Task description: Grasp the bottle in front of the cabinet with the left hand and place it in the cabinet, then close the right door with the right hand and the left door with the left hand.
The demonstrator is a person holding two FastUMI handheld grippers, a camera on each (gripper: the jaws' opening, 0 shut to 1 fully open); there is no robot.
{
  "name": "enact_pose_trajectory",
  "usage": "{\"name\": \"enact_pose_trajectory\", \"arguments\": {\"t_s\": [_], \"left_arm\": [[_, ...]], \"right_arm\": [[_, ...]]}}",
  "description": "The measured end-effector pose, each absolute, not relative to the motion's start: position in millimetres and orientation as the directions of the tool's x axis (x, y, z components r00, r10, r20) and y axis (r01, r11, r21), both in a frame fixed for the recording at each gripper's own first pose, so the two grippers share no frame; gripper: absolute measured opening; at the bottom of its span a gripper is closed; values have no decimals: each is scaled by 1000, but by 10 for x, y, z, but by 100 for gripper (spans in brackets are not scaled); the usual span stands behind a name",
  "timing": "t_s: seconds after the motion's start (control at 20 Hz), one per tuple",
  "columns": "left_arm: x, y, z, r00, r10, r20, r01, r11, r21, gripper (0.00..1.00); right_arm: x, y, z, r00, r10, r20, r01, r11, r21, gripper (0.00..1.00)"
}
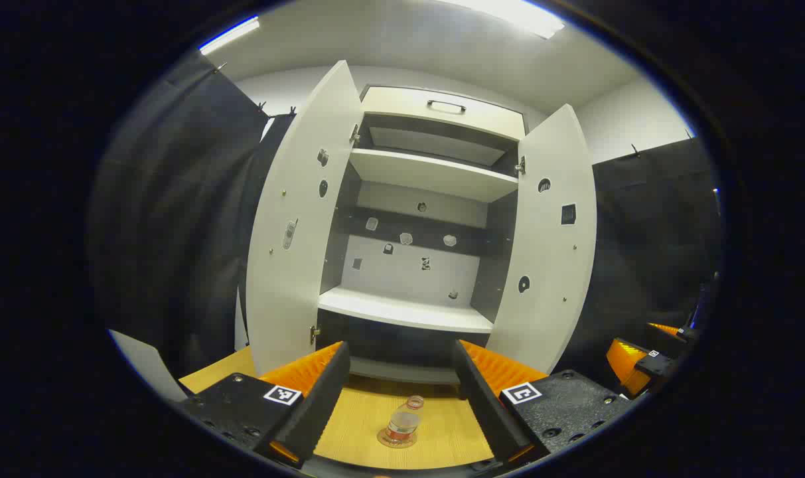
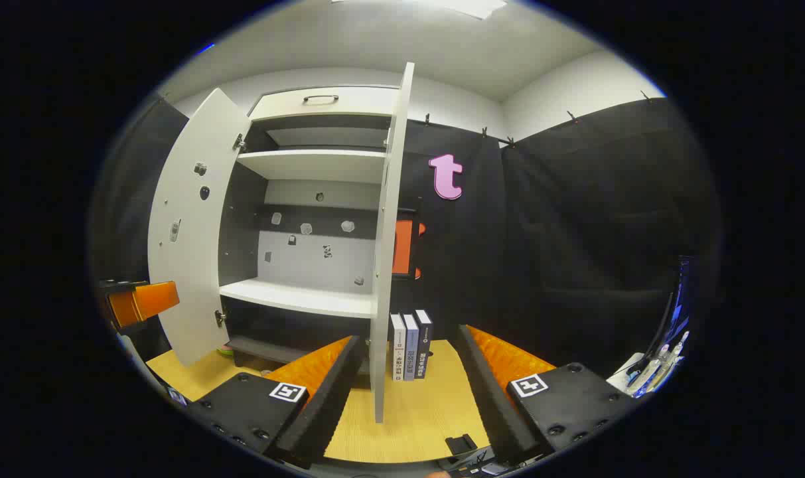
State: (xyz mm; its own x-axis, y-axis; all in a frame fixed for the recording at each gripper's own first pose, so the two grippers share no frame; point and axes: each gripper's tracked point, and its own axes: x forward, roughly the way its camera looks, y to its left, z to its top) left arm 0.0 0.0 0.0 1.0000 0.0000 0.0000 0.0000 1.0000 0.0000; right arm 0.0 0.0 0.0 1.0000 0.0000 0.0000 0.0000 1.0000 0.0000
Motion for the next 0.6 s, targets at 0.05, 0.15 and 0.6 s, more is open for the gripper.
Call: {"name": "enact_pose_trajectory", "arguments": {"t_s": [0.05, 0.15, 0.6], "left_arm": [[10, -19, -2, 1000, 15, 3, -15, 1000, -3, 94], [27, -23, -40, 999, 38, -5, -38, 999, -26, 94], [140, 274, 20, 997, 80, -12, -80, 997, 3, 94]], "right_arm": [[31, -19, -28, 1000, 10, -5, -10, 1000, 7, 96], [115, 3, -74, 999, 35, -18, -34, 999, 16, 96], [300, 365, -105, 995, 88, -35, -87, 996, 33, 96]]}}
